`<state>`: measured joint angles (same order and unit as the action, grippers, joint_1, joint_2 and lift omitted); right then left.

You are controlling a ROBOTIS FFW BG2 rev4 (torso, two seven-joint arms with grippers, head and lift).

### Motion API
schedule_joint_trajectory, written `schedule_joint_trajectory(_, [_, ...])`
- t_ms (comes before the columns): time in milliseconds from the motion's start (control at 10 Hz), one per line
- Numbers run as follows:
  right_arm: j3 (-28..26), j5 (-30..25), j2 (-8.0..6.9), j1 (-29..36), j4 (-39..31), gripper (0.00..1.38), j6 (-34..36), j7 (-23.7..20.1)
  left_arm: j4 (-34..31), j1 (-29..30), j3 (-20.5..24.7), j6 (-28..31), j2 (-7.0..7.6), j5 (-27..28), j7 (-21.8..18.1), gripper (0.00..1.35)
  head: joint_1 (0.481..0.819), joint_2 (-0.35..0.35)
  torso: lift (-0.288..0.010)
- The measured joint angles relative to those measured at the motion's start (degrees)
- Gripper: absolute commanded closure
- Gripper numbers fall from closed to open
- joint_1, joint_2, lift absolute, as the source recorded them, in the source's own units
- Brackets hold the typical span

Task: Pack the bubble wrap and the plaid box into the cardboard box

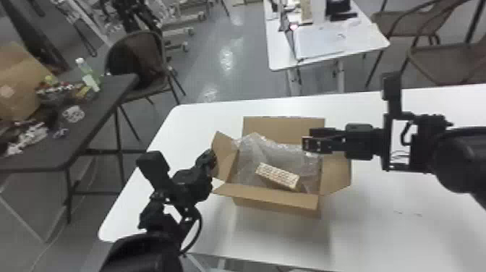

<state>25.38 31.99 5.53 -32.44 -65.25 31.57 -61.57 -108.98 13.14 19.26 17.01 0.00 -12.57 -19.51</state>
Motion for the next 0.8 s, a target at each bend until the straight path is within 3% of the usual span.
schedule_joint_trajectory(100, [-3.27,-0.71,0.19,2.11,-3.25,0.25,0.99,2.46,-0.07,0.09,0.06,-0.15,0.00,-0.11,0.00,1.20,0.695,0.350,-0.121])
schedule_joint_trajectory(300, [-12.85,-1.37,1.37,11.55,-15.38,0.25,-0.98,14.76,-0.09,0.12,0.05,-0.28,0.00,-0.20,0.00,1.20,0.685,0.350,-0.121])
schedule_joint_trajectory(500, [-22.11,-9.47,1.10,22.73,-29.28,0.25,-5.32,25.68,-0.10,0.35,0.28,-0.54,0.00,-0.48,0.00,1.20,0.689,0.259,-0.121])
schedule_joint_trajectory(700, [-26.62,-16.38,0.89,33.06,-38.81,0.25,-12.47,37.46,-0.10,0.65,0.61,-0.74,0.00,-0.80,0.00,1.20,0.695,0.199,-0.121])
schedule_joint_trajectory(800, [-27.24,-19.06,0.84,39.04,-41.30,0.25,-19.86,45.73,-0.10,0.81,0.77,-0.82,0.00,-1.06,0.00,1.20,0.695,0.155,-0.121])
